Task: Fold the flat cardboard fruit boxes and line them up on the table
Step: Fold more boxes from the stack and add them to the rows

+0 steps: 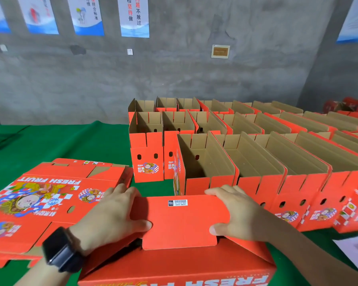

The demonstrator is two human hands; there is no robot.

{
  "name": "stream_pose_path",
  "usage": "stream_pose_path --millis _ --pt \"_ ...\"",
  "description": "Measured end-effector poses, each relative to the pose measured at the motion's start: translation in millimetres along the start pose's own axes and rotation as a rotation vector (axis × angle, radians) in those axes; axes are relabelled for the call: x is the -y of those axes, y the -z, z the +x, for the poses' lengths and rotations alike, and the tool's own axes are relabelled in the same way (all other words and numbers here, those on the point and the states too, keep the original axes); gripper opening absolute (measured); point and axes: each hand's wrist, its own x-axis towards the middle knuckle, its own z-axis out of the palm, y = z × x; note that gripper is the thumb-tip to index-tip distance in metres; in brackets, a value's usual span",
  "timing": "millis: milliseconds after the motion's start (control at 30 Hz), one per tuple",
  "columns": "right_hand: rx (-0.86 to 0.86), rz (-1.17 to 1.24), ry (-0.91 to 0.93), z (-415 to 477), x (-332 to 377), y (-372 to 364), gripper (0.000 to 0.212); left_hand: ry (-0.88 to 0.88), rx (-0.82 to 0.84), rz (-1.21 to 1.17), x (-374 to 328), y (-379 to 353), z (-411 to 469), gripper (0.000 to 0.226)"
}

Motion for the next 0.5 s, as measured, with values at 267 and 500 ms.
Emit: stream_pose_path --millis 267,500 --pt "-0.052 -0.15 -0.02 5 0 -13 0.073 0.043 -0.023 0.14 -4 -4 1 0.065" --pt "-0.032 -0.037 0.008 4 -10 -12 0.073 -0.021 0.032 -0.014 1 3 -2 0.064"
